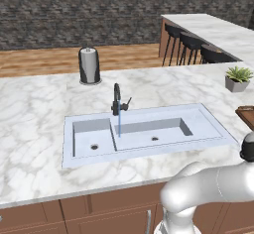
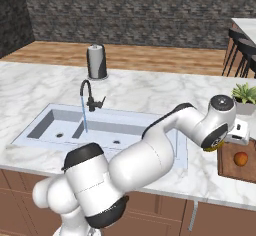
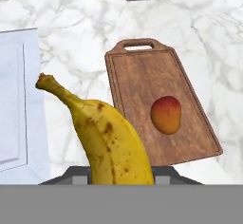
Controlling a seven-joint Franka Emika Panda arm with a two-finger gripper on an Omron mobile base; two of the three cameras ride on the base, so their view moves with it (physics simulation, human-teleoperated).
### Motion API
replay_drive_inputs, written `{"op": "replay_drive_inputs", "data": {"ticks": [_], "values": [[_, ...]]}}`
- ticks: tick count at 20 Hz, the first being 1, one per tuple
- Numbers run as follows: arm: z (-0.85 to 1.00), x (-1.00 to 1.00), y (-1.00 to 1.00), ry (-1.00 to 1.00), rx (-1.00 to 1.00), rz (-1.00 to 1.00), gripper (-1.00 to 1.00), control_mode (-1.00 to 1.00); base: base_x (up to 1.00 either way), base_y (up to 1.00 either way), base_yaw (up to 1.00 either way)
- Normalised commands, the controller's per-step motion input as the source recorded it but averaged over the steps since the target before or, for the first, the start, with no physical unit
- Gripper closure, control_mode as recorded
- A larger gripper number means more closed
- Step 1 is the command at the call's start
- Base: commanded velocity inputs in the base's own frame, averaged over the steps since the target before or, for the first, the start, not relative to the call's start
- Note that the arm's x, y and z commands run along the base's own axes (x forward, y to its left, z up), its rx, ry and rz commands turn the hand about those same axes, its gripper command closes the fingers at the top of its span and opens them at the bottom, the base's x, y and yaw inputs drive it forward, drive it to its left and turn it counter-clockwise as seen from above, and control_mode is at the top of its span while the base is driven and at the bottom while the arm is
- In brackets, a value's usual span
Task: Pick the banana, mango from the sink and place them on the cutting board to airdry. Then turn off the sink faucet.
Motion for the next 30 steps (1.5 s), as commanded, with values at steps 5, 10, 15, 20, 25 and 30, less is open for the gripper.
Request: {"op": "replay_drive_inputs", "data": {"ticks": [5,10,15,20,25,30], "values": [[-0.04,0.07,0.00,0.00,0.00,0.00,1.00,-1.00,0.00,0.00,0.00],[-0.03,0.06,0.00,0.00,0.00,0.01,1.00,-1.00,0.00,0.00,0.00],[-0.10,0.08,-0.07,0.00,0.00,0.00,1.00,-1.00,0.00,0.00,0.00],[-0.16,0.12,-0.12,0.00,0.00,0.01,1.00,-1.00,0.00,0.00,0.00],[-0.11,0.16,-0.07,0.00,0.00,0.01,1.00,-1.00,0.00,0.00,0.00],[-0.10,0.21,-0.10,0.00,0.00,0.00,1.00,-1.00,0.00,0.00,0.00]]}}
